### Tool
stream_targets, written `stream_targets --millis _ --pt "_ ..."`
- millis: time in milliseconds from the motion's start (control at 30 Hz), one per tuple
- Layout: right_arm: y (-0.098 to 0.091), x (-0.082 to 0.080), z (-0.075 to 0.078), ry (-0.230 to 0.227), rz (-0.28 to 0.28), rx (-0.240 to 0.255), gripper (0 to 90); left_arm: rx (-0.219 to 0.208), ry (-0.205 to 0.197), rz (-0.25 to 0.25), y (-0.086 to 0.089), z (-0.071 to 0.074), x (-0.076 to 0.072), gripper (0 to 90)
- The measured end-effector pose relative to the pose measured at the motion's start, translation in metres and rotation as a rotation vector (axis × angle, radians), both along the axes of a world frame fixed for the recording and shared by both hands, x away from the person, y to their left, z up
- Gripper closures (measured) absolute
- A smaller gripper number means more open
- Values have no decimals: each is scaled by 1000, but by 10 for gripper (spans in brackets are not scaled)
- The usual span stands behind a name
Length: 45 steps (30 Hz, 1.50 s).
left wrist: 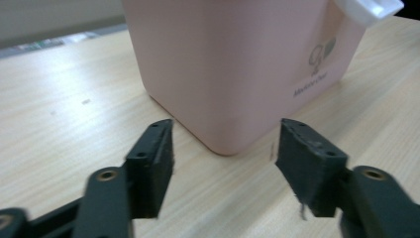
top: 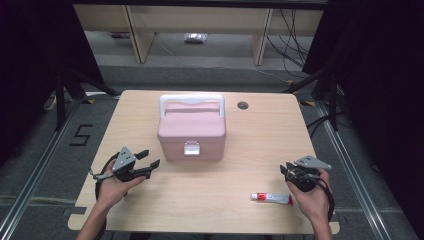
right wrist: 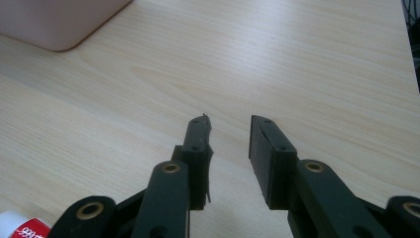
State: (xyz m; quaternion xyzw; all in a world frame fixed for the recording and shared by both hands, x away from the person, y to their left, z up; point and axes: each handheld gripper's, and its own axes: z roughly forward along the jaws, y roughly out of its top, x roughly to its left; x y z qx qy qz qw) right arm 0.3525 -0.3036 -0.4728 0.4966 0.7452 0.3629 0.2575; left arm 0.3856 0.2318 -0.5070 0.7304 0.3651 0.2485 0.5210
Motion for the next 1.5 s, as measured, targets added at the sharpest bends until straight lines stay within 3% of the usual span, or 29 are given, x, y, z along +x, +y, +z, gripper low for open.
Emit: stream_targets --millis 67,100,133,167,233,267,300,333,400,433,500,533,567,600,733,1033,1100,1133,1233,1333,1367,1500 --pt "2 -4 -1 -21 -19 26 705 -11 -16 8 1 1 -1 441" --pt "0 -4 -1 -42 5 11 707 -5 -14 11 2 1 -1 457" --pt "2 -6 0 -25 -4 45 709 -4 -18 18 3 2 -2 473" --pt "0 -5 1 -57 11 20 713 -12 -21 29 4 2 -2 497" --pt "3 -6 3 -44 -11 57 715 -14 -22 53 6 2 -3 551" --pt "1 -4 3 -75 11 31 716 -22 -30 57 7 2 -3 582" --pt "5 -5 3 -63 -3 54 717 -23 -23 71 9 4 -4 615" --pt "5 -3 3 -77 7 35 720 -26 -19 77 11 5 -4 674" --pt "10 -4 4 -58 1 58 728 -35 -21 91 14 8 -3 772" --pt "8 -1 4 -95 26 17 731 -38 -18 100 15 11 -1 810" --pt "12 -2 4 -54 6 49 737 -60 -20 116 17 14 3 869" --pt "9 1 5 -87 29 15 740 -65 -13 124 18 15 6 888" --pt "12 -1 4 -53 11 58 741 -78 -7 126 19 16 10 894" --pt "10 1 4 -66 33 30 743 -86 0 125 20 17 15 896" --pt "10 1 3 -75 38 35 771 -87 18 122 19 22 31 898" --pt "12 1 2 -83 45 36 794 -82 -12 120 14 26 53 898" --pt "13 2 2 -90 50 32 793 -88 -11 125 14 27 61 898" --pt "15 0 2 -62 27 55 791 -92 -6 126 13 28 66 898" --pt "13 2 2 -87 51 26 789 -84 2 124 11 29 78 898" --pt "12 2 3 -92 49 31 788 -75 6 114 7 30 88 898" --pt "14 1 3 -72 33 59 788 -68 6 107 5 30 90 898" --pt "9 3 4 -100 41 31 788 -69 -1 86 -2 32 98 898"
